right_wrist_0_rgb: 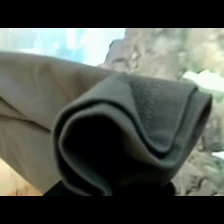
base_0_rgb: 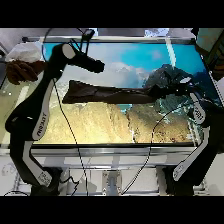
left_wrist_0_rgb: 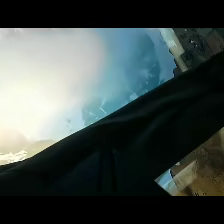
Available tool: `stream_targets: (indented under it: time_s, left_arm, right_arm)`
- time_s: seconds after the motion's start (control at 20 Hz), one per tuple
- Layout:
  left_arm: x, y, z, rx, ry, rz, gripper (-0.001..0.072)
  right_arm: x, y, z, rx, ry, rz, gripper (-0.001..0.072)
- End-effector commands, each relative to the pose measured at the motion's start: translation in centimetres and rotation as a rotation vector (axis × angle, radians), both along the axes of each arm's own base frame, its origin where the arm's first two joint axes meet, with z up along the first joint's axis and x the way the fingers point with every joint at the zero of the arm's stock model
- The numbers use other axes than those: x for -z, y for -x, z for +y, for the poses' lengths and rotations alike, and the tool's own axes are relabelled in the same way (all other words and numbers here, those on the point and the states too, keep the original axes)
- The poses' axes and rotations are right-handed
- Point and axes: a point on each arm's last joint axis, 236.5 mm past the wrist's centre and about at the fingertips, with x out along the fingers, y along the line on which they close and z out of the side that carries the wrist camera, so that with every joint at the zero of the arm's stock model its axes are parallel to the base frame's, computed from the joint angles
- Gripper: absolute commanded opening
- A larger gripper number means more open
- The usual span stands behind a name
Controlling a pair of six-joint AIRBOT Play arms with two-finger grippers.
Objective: Fold the shirts.
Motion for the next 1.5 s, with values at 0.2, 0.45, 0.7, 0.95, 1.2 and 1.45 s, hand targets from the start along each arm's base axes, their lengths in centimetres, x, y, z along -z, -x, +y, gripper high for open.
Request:
stream_targets:
  time_s: [0.2, 0.45, 0.7, 0.95, 1.2, 1.45]
  left_arm:
    - [12.3, 1.3, -5.4, 0.012, -0.05, 0.178, 0.0011]
    - [17.3, 2.1, -1.9, -0.066, -0.232, 0.273, 0.0011]
    - [18.2, 4.4, -4.0, -0.012, -0.249, 0.311, 0.001]
    - [17.8, 5.9, -11.0, 0.037, -0.127, 0.264, 0.0012]
    - [12.5, 4.6, -9.1, 0.037, -0.165, 0.2, 0.0012]
    - [0.4, 1.1, 0.0, -0.116, -0.275, -0.037, 0.0012]
  right_arm:
    - [-3.8, 0.8, 2.0, -0.089, -0.068, -0.049, 0.0033]
    - [-9.7, -0.8, 1.2, -0.075, -0.009, -0.22, 0.0033]
    - [-17.8, -2.7, 0.6, 0.012, 0.003, -0.418, 0.0033]
    - [-22.9, -2.1, 0.9, 0.017, 0.009, -0.52, 0.0033]
    - [-24.6, -1.3, 1.7, 0.018, -0.011, -0.52, 0.0033]
    - [-24.5, 0.6, 8.4, -0.107, -0.062, -0.485, 0.0033]
